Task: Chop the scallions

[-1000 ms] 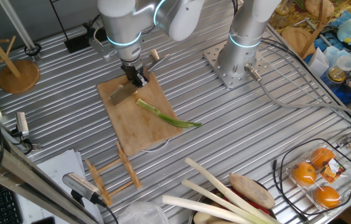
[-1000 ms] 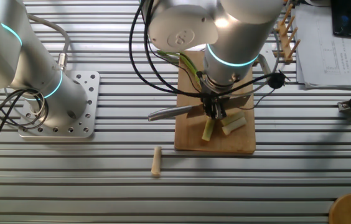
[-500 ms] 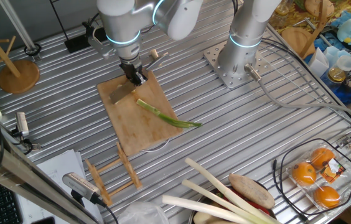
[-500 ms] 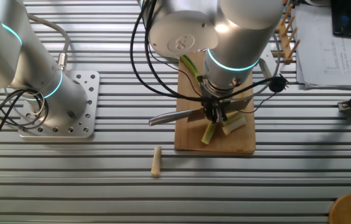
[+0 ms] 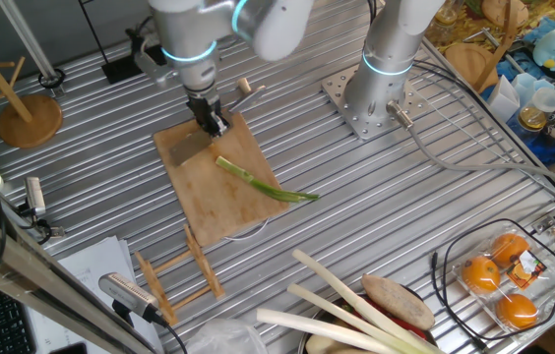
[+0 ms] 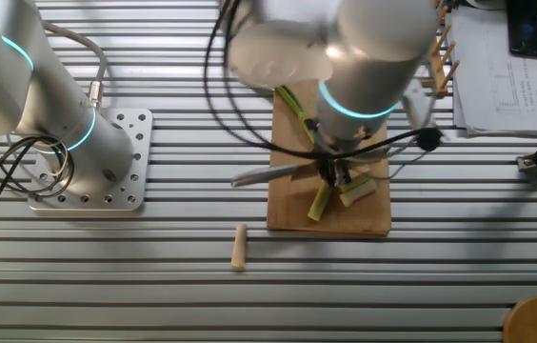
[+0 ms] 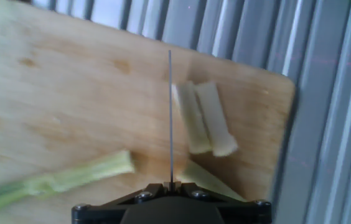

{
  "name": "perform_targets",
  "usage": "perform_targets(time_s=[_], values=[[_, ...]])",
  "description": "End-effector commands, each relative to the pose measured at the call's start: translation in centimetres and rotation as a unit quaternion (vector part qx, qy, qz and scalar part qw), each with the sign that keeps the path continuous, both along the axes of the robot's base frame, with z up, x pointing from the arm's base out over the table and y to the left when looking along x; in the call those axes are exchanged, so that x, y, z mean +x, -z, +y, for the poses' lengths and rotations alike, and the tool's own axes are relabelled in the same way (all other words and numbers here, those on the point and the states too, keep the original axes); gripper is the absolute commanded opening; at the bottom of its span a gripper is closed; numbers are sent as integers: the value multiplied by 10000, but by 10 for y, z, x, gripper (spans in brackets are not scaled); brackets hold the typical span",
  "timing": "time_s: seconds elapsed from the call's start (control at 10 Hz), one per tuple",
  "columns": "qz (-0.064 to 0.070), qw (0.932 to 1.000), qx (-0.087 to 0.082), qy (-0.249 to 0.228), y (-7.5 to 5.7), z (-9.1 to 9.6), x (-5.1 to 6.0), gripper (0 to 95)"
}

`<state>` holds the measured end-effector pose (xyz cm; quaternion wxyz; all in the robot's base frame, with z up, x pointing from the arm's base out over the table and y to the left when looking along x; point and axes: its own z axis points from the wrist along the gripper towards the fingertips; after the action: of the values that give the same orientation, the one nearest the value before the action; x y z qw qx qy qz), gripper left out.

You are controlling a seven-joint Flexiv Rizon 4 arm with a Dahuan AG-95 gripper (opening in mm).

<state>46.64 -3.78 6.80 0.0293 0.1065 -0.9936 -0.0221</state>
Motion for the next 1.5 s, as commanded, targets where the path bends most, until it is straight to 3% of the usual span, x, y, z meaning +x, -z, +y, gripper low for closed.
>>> perform_targets(time_s=[0.1,0.3,0.4,0.5,0.6,0.7,0.8,0.9,1.0,1.3,1.5], values=[[160,9997,-106,-122,-11,22,-2,0],[381,9990,-14,-221,-20,32,-7,0],[581,9979,24,-291,-25,36,-11,0],[697,9966,59,-428,-28,38,-18,0],[861,9948,260,-483,-28,40,-27,0],[987,9931,336,-529,-29,42,-34,0],[1212,9893,466,-659,-30,40,-36,0],[1591,9845,585,-455,-30,40,-36,0],[1612,9840,559,-515,-29,39,-37,0],[1511,9869,479,-296,-30,41,-34,0],[1476,9885,247,-215,-39,45,-22,0]])
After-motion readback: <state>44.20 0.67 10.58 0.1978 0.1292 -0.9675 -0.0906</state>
